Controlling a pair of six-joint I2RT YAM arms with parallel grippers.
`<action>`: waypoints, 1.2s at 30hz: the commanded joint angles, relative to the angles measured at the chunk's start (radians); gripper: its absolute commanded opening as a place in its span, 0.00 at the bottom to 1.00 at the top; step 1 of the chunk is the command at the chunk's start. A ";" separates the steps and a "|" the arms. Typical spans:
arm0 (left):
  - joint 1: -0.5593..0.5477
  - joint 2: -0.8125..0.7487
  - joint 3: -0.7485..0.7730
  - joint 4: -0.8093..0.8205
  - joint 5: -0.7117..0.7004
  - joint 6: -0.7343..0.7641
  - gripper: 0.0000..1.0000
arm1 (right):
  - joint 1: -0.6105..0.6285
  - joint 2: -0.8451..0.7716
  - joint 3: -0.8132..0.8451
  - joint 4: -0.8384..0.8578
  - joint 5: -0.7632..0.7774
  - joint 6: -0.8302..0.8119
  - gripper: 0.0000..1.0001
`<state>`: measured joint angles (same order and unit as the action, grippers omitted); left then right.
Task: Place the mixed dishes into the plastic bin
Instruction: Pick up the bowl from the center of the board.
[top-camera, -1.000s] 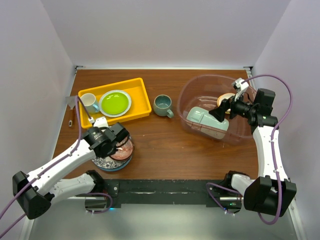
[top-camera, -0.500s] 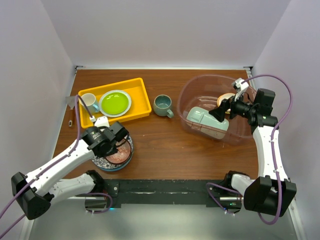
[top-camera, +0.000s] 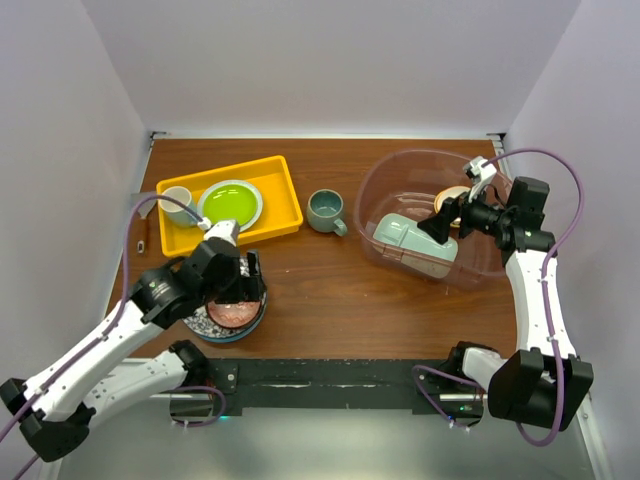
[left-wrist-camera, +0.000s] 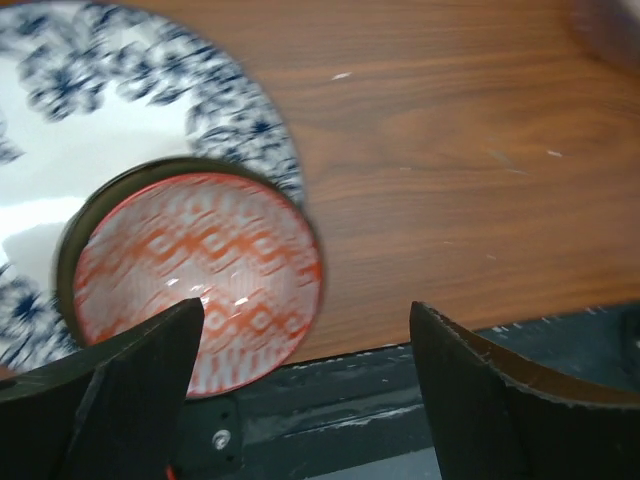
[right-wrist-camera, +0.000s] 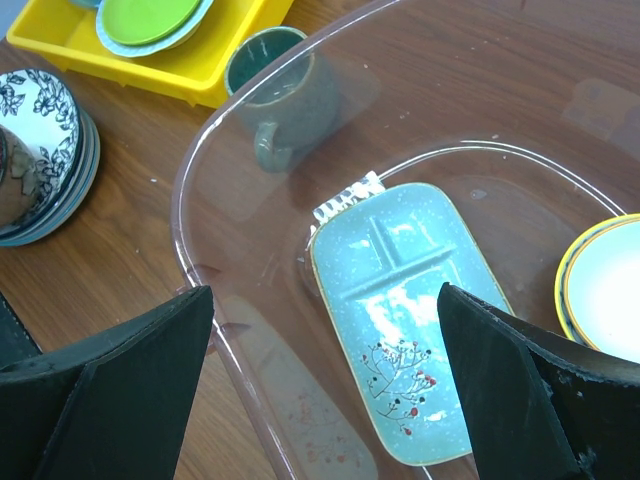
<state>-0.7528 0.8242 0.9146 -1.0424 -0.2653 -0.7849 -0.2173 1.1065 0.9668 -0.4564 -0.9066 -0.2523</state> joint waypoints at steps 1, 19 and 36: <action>0.001 0.006 -0.046 0.219 0.201 0.164 0.91 | -0.004 -0.002 0.043 0.005 -0.005 -0.015 0.98; 0.000 0.225 -0.138 0.304 0.245 0.161 0.53 | -0.004 0.001 0.044 0.004 0.002 -0.016 0.98; 0.001 0.167 -0.060 0.240 0.187 0.154 0.15 | -0.002 -0.002 0.046 0.001 0.005 -0.019 0.98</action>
<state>-0.7528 1.0058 0.8074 -0.8253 -0.0811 -0.6331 -0.2173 1.1065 0.9707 -0.4572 -0.9039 -0.2546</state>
